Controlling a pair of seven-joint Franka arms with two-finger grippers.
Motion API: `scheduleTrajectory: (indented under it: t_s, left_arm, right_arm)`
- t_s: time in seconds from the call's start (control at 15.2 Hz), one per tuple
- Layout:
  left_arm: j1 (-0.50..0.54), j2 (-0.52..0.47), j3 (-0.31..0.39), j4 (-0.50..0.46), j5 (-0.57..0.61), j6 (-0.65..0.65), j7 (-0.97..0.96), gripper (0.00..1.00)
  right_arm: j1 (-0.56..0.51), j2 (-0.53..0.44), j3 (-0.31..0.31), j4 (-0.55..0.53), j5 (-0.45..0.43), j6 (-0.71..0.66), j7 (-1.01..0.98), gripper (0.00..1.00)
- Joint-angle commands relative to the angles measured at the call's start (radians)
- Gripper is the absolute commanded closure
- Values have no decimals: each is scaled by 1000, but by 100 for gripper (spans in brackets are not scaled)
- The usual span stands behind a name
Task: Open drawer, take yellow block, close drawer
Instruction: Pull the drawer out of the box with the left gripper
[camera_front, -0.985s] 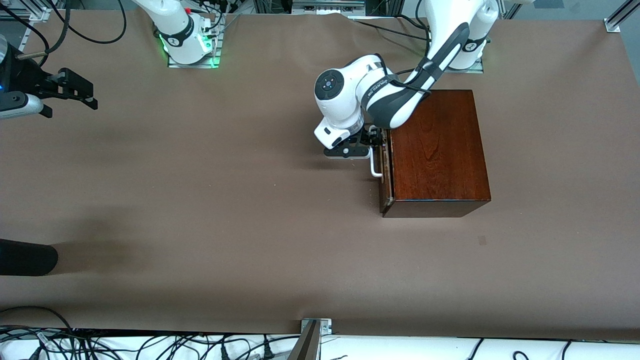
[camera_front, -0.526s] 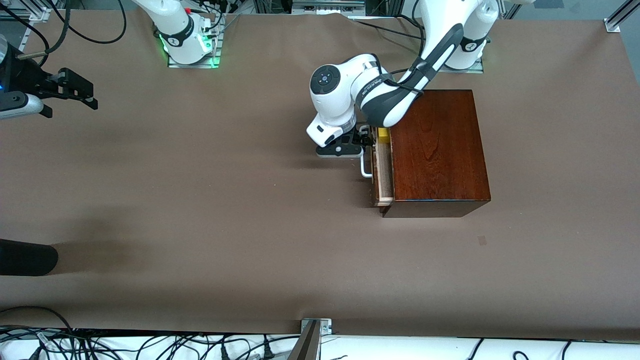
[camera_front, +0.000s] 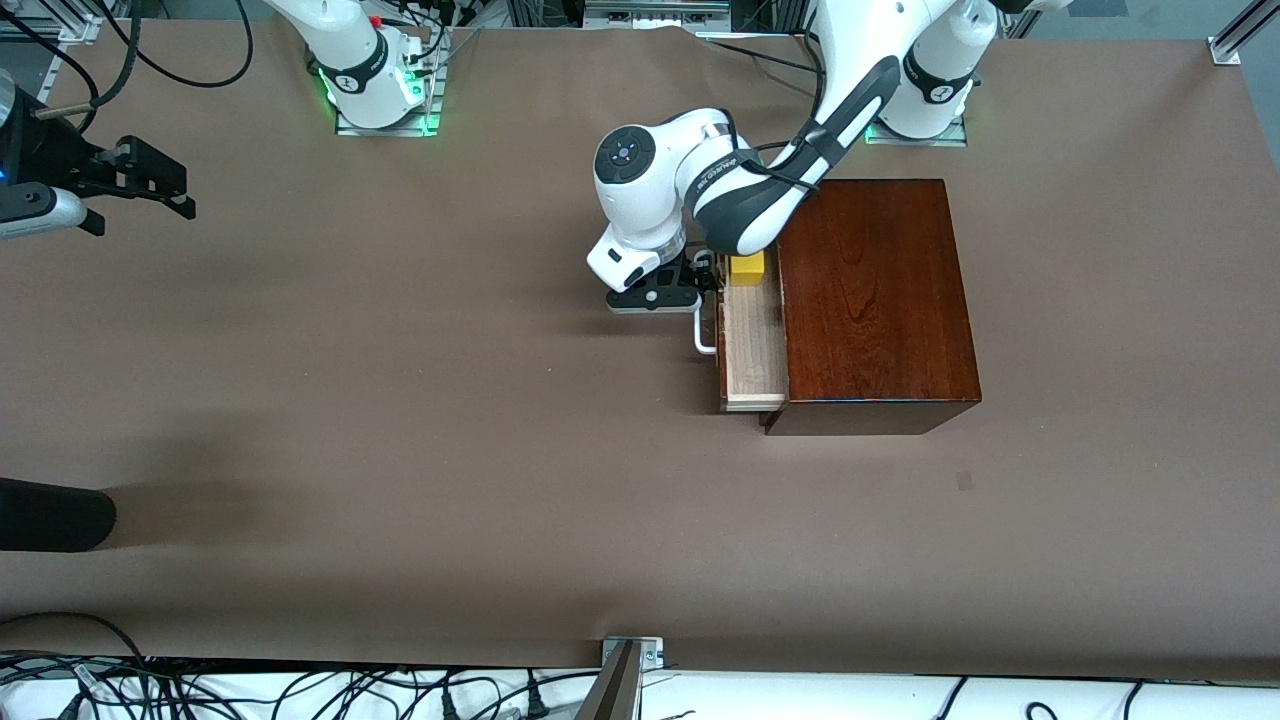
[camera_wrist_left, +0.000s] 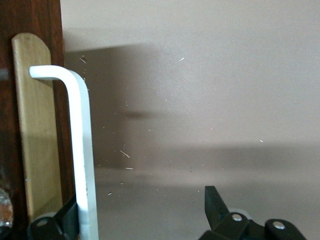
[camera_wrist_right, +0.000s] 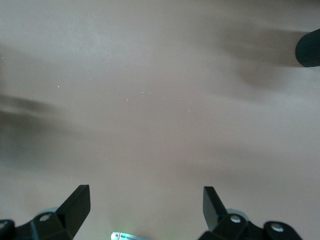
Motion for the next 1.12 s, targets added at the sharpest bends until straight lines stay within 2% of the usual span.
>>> scheduleTrajectory:
  t_s: [0.0,0.26,0.46,0.79,1.05]
  left_arm:
    - [-34,72,-5,95,15,45,-12,0]
    - [-34,61,-5,133,23,7,-9,0]
    - [-31,15,-10,141,23,-130,-6,0]
    - [-14,-141,-11,174,4,-325,6,0]
    - [44,-248,-14,211,-28,-486,183,0]
  right_arm:
    - [-7,0,3,13,15,-8,8,0]
    - [-9,2,3,13,15,-8,8,0]
    - [-9,2,3,13,15,-8,8,0]
    - [-9,2,-4,13,15,-5,8,0]
    - [-7,12,-2,13,14,15,-6,0]
